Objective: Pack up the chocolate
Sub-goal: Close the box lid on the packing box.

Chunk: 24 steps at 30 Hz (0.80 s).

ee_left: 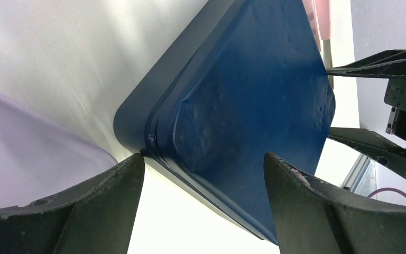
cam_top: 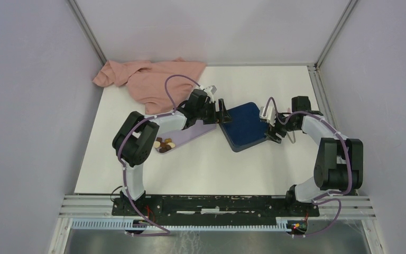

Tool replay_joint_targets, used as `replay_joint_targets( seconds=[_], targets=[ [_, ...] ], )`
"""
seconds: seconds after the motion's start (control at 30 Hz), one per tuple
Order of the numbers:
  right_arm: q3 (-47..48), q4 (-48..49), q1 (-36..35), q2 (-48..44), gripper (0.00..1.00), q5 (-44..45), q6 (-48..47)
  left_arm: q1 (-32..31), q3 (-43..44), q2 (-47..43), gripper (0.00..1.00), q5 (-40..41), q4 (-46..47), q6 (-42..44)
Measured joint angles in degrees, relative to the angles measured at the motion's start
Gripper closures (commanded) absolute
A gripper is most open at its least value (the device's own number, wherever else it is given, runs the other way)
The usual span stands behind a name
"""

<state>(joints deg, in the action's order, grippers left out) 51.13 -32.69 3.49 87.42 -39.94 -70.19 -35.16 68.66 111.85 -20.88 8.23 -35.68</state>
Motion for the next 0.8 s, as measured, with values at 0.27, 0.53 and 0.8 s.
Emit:
replay_joint_targets(
  seconds=[0.27, 0.53, 0.8],
  targets=[
    [-1.38, 4.48, -0.61, -0.46, 0.4, 1.29, 3.78, -0.02, 0.42, 0.04, 0.13, 0.0, -0.96, 0.0],
    [-2.54, 5.9, -0.76, -4.39, 0.45, 0.94, 5.88, -0.07, 1.16, 0.13, 0.12, 0.0, -2.1, 0.0],
    [-2.54, 7.3, -1.16, -6.03, 0.36, -1.01, 6.69, -0.39, 1.79, 0.13, 0.12, -0.09, -2.43, 0.0]
  ],
)
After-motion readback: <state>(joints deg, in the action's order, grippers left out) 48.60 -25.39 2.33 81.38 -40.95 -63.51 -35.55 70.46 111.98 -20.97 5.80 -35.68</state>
